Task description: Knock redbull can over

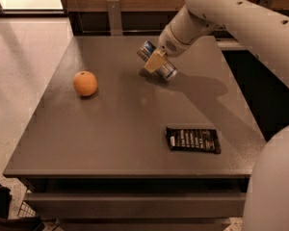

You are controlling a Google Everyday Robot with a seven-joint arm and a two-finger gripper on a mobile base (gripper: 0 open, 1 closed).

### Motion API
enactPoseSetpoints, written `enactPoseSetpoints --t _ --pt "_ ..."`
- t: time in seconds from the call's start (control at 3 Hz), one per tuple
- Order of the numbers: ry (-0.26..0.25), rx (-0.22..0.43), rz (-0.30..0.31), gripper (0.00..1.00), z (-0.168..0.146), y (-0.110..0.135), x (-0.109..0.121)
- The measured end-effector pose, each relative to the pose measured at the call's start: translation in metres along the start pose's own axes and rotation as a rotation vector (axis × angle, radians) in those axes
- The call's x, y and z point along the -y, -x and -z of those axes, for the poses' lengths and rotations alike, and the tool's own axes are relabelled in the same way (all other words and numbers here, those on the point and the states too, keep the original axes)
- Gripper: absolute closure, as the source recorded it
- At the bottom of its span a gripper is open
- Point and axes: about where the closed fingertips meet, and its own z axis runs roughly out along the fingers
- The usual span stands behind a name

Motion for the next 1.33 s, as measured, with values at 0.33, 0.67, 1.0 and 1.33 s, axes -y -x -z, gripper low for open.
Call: enactPoseSetpoints --t 0.33,0.67,1.0,1.33 --pt "0.004 -0.002 0.001 0.4 -0.0021 0.0001 -0.0011" --pt "0.009 -0.004 0.002 0.09 -0.0051 0.0003 -0.0027" --pt "0.011 -0.005 0.003 0.0 -0.0066 0.0004 -0.0034" --pt "0.011 -0.005 0.003 0.0 -0.0067 0.0004 -0.0035"
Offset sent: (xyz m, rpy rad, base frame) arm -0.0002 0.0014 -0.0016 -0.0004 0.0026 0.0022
